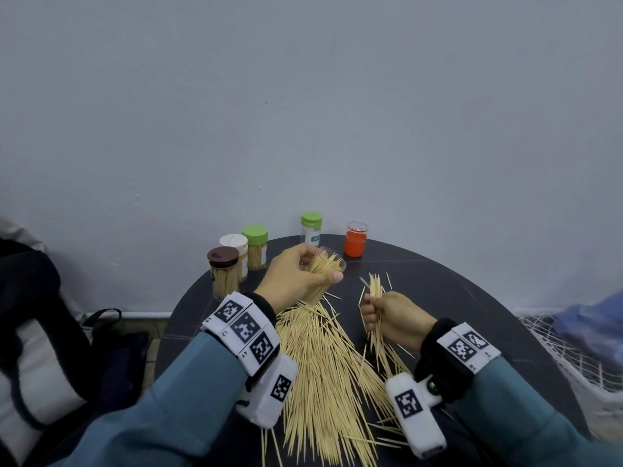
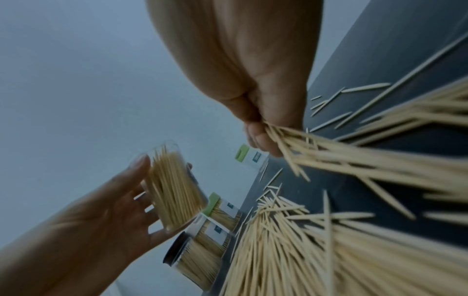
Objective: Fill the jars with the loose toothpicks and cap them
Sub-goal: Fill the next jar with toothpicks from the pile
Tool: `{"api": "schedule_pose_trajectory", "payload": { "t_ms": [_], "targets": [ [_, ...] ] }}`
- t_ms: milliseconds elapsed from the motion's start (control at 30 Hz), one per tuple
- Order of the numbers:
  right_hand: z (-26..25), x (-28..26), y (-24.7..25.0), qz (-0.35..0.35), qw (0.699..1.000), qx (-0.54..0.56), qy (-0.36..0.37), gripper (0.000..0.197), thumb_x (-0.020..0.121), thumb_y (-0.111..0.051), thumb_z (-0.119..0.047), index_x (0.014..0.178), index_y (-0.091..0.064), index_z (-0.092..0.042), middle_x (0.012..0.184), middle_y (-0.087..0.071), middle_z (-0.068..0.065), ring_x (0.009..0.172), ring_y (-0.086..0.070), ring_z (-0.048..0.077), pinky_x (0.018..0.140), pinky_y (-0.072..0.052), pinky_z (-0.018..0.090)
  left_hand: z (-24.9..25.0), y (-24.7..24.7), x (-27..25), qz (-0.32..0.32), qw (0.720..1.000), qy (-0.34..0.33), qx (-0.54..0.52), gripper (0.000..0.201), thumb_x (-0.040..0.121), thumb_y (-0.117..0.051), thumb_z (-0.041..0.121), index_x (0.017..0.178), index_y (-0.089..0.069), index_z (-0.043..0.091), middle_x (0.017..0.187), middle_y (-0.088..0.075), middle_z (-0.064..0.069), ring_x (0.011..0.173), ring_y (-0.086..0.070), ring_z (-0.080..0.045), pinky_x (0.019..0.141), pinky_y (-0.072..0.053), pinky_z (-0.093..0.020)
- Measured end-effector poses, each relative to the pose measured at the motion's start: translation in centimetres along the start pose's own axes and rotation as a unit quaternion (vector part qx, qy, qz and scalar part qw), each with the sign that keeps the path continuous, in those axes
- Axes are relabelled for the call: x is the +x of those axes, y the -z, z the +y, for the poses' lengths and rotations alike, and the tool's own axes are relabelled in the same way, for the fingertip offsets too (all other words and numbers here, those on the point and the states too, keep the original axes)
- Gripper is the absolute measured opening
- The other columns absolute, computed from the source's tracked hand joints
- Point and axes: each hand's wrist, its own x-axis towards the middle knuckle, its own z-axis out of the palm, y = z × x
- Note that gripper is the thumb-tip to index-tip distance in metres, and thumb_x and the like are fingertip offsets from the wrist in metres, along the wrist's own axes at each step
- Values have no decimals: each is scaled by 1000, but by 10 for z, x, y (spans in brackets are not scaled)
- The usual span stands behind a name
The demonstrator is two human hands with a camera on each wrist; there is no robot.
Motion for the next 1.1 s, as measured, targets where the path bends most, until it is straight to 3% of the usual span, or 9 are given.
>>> {"api": "schedule_pose_trajectory", "payload": {
  "t_ms": [67, 167, 300, 500, 733, 833, 900, 1000, 1100],
  "targets": [
    [-4, 1, -2, 17, 999, 31, 38, 28, 102, -21, -5, 79, -35, -13, 63, -29, 2, 54, -25, 10, 37, -29, 15, -1, -1, 1, 0, 1000, 1, -4, 42, 73, -78, 28, 108, -56, 20, 108, -62, 3, 98, -57, -10, 82, -43, -21],
    [-15, 0, -5, 26, 992, 61, 111, 28, 102, -23, -6, 77, -35, -13, 63, -28, 1, 53, -25, 10, 43, -27, 16, -3, -2, 2, -5, 1000, -2, -4, 44, 73, -79, 27, 110, -57, 18, 108, -63, 3, 96, -57, -8, 77, -44, -15],
    [-40, -10, -14, 24, 973, 98, 208, 27, 102, -24, -8, 80, -39, -13, 62, -30, -1, 48, -29, 7, 43, -28, 14, -6, -6, 3, -23, 1000, 5, 10, 53, 71, -80, 29, 117, -57, 16, 108, -63, 2, 99, -58, -12, 84, -46, -22],
    [-78, -23, -35, -11, 931, 178, 319, 29, 102, -22, -6, 81, -39, -14, 59, -33, -3, 43, -32, 3, 42, -29, 13, -6, -11, 3, -86, 996, 0, 25, 51, 72, -79, 31, 116, -57, 19, 107, -64, 4, 96, -59, -10, 80, -47, -22],
    [-54, -6, -48, -27, 944, 71, 322, 25, 103, -23, -10, 84, -39, -14, 61, -36, -4, 53, -34, 9, 52, -36, 18, -4, -15, 3, -94, 995, -11, -26, 48, 72, -79, 31, 114, -61, 17, 106, -66, 0, 97, -61, -13, 89, -48, -28],
    [-46, -7, -44, -22, 940, 3, 340, 22, 103, -25, -13, 88, -41, -12, 65, -44, -1, 59, -45, 11, 59, -44, 21, -2, -14, 3, -90, 995, -15, -49, 45, 75, -77, 29, 114, -61, 15, 107, -67, 0, 98, -61, -12, 92, -48, -28],
    [-43, -11, -41, -24, 935, -31, 352, 23, 102, -27, -14, 91, -46, -11, 70, -57, -1, 68, -57, 11, 67, -52, 22, 1, -13, 3, -84, 994, -17, -64, 44, 77, -76, 28, 115, -60, 12, 110, -67, -2, 101, -61, -13, 93, -48, -27],
    [-34, -13, -37, -52, 937, -61, 339, 27, 102, -29, -16, 101, -55, -7, 92, -72, -2, 90, -66, 11, 88, -50, 25, 3, -13, 3, -72, 993, -14, -87, 43, 78, -74, 27, 115, -60, 12, 110, -67, -2, 104, -61, -14, 90, -48, -27],
    [-26, -11, -35, -74, 946, -57, 309, 32, 101, -32, -17, 111, -54, 3, 112, -69, 2, 106, -63, 17, 99, -47, 33, 5, -14, 1, -74, 992, -7, -107, 40, 79, -73, 26, 115, -61, 13, 107, -66, 0, 101, -60, -12, 76, -47, -21]
  ]
}}
